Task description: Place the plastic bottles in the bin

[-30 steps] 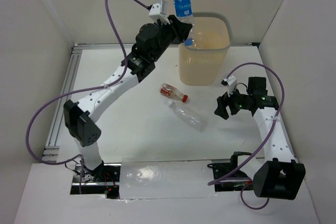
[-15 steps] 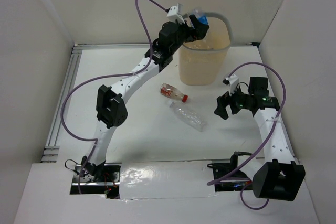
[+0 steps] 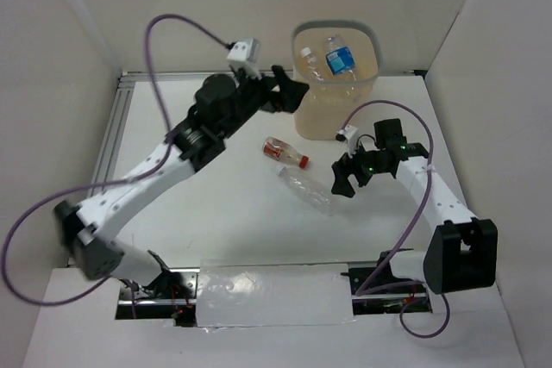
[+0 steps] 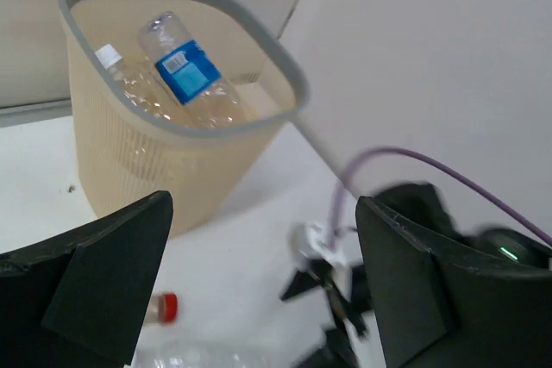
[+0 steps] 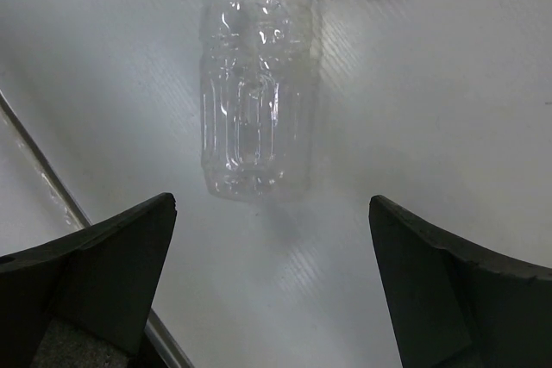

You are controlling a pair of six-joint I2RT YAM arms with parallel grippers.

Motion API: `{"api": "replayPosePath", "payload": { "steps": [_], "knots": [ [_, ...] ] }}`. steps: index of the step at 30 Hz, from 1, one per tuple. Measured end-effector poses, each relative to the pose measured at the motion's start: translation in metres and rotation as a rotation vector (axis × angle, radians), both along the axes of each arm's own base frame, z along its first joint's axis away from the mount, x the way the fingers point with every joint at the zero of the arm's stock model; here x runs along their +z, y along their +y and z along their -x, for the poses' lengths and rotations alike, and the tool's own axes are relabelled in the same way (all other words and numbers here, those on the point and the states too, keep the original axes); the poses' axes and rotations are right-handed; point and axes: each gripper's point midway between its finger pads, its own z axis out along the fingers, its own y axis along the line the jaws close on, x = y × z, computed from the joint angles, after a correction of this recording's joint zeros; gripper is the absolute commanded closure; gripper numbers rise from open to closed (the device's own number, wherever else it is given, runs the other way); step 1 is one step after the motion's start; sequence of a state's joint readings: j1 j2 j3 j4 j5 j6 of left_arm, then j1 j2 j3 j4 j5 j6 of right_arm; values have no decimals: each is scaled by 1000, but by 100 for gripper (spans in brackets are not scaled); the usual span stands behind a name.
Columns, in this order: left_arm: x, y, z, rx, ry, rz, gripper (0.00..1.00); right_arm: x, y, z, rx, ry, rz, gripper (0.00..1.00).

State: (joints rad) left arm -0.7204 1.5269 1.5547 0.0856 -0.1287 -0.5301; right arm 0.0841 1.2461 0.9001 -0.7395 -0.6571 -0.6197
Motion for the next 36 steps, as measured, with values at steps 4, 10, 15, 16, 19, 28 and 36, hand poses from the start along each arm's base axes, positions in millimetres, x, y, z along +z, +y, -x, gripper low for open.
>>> {"api": "replayPosePath", "payload": {
  "steps": [4,10,15,16,19,28,36],
  "knots": [
    [-3,55,87,-15,-5,11,0,-12,16,-10,32,11,28,0],
    [-112,121,143,94,210,-49,0,-40,47,-23,74,44,103,0],
    [-201,145,170,162,426,-182,0,-75,87,-12,164,45,234,0],
    [-208,148,174,175,452,-190,0,-82,93,-8,180,47,258,2],
    [-214,153,179,198,488,-188,0,-100,96,-6,181,58,323,19],
    [-237,153,184,264,603,-144,0,-87,91,-9,194,52,363,60],
    [-252,124,175,254,690,-87,0,82,144,-77,312,-170,101,68]
  ]
}}
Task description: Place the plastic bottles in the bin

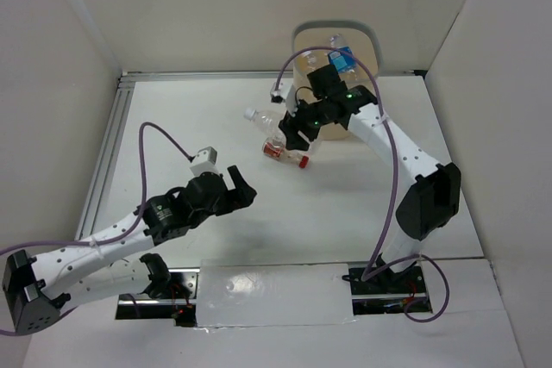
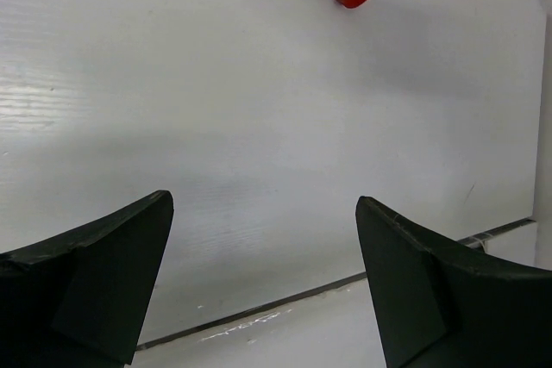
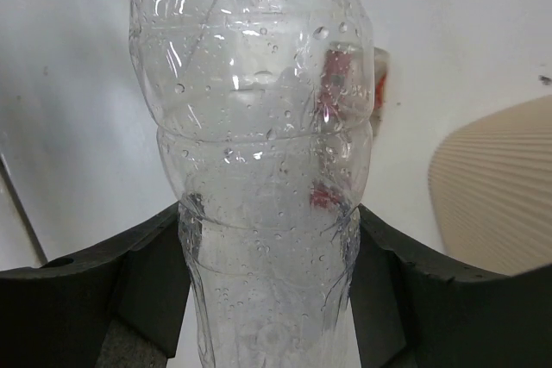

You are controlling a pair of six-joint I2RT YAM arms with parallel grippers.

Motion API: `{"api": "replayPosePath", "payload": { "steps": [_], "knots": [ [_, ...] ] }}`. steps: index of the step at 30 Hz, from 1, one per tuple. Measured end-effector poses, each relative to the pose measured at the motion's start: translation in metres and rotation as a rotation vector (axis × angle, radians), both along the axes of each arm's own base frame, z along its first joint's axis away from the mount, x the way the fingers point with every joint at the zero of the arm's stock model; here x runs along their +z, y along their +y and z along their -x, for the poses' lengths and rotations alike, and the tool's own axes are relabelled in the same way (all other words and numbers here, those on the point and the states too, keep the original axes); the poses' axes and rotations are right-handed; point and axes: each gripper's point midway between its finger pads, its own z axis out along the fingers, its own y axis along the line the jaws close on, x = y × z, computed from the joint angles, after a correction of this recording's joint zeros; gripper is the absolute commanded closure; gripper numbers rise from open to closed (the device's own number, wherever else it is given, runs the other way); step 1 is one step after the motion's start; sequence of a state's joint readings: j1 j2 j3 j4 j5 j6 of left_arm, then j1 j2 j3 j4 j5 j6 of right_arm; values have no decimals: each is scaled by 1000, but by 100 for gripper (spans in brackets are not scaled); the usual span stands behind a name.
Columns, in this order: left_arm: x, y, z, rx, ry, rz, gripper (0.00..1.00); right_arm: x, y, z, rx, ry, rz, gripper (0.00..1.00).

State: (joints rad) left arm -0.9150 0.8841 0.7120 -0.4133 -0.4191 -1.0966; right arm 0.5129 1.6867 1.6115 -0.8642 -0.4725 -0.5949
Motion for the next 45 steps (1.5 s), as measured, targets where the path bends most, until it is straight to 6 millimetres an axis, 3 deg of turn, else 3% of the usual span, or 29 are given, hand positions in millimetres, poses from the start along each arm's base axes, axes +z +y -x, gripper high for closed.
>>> {"api": "replayPosePath", "payload": {
  "steps": [2,7,10,13,18,24,27,29,31,33,34,36,41,43,45],
  "knots": [
    [-1,-8,-4,-8,15,8,0,15,-6,-10,-12,-29,-17,68],
    [10,-23,-12,-26,11,41,0,13,-8,-18,-20,-19,-2,67],
    [19,-30,-15,-35,-6,77,0,23,-6,-30,-40,-54,-5,67],
    [23,-35,-18,-38,-11,108,0,54,-4,-49,-78,-150,-30,67],
    [19,-44,-24,-19,20,153,0,127,-7,-83,-170,-347,-146,67],
    [13,-59,-32,-3,54,205,0,205,-66,-130,-469,-562,-283,55],
    [9,-65,-36,4,68,208,0,229,-106,-152,-616,-634,-328,54],
    [11,-72,-41,4,73,210,0,234,-131,-167,-691,-642,-342,52],
    [13,-78,-46,4,71,213,0,233,-151,-184,-742,-650,-352,42],
    [15,-82,-50,6,68,216,0,217,-168,-198,-783,-624,-334,30],
    [15,-83,-51,8,67,215,0,208,-171,-203,-790,-607,-329,14],
    [14,-85,-54,13,66,211,0,186,-173,-215,-796,-564,-313,3],
    [-1,-87,-64,40,76,176,0,143,-163,-228,-755,-472,-279,0],
    [-8,-88,-68,54,80,161,0,138,-162,-227,-743,-454,-275,0],
    [-16,-88,-73,76,86,145,0,146,-161,-224,-729,-455,-287,0]
  ]
}}
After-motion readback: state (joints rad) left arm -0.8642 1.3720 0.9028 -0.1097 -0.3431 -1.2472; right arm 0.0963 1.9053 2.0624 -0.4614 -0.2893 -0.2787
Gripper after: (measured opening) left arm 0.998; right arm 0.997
